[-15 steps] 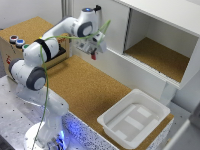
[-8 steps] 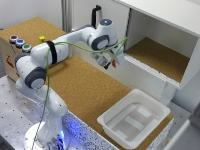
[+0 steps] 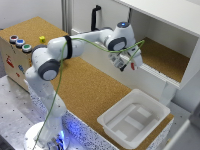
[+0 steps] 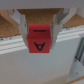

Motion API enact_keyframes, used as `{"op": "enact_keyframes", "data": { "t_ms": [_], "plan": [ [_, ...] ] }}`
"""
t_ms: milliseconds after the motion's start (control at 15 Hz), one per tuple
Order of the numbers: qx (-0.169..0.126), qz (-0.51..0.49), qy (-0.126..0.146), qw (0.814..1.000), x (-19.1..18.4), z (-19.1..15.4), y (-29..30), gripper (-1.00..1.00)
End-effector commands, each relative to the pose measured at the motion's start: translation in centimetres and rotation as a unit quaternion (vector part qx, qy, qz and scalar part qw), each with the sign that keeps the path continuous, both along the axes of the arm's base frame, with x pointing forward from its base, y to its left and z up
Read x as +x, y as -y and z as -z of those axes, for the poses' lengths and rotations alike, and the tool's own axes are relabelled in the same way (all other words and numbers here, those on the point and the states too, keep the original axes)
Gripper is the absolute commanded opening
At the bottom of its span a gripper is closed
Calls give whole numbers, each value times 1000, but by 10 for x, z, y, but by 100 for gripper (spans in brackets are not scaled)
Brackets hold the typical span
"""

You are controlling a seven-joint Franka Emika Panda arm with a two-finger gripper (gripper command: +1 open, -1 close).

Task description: Put the grasped pink block inside the right cabinet

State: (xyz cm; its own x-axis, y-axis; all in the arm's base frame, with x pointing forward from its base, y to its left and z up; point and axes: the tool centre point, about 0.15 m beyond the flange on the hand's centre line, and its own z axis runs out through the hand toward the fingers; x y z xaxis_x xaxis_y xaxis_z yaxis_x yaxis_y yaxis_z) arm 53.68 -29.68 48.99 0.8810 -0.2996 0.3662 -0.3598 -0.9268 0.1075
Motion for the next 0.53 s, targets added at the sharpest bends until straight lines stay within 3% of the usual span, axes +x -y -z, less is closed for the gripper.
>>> {"op": "enact_keyframes", "data": {
  "t_ms": [0,467],
  "plan": [
    [61,-82,-56,993,76,13,37,-100],
    [51,-158,-3,986,97,12,53,-100]
  ]
}}
